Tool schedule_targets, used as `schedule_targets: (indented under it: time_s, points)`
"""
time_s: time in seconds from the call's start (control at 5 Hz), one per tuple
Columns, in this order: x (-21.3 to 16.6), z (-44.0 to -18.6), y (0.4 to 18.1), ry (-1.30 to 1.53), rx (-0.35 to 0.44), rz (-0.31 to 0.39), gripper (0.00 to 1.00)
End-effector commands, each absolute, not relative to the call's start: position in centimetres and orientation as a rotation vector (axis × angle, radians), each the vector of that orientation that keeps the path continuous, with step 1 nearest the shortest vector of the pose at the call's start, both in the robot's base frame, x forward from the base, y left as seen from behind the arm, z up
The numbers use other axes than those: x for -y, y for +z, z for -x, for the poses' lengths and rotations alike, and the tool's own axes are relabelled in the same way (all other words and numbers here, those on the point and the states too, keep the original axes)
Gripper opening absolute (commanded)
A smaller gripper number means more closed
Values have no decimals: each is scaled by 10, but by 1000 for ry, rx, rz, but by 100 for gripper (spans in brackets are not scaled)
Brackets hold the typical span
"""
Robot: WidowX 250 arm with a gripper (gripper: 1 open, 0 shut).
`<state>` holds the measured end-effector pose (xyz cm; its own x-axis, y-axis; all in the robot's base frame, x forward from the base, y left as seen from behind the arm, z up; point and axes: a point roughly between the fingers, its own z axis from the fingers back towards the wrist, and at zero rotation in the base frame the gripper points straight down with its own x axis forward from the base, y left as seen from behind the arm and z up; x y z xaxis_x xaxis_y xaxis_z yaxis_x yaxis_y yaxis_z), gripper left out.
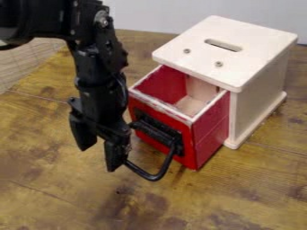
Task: Close the drawer
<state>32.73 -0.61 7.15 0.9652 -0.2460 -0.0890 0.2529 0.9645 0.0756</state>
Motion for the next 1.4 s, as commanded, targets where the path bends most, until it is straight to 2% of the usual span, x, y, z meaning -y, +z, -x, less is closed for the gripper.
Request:
schedule_targets:
  time_s: [0.0, 1.2]
  points:
    - [-6, -341, 85, -225, -16, -103, 100]
    - [-22, -371, 75, -189, 4, -114, 100]
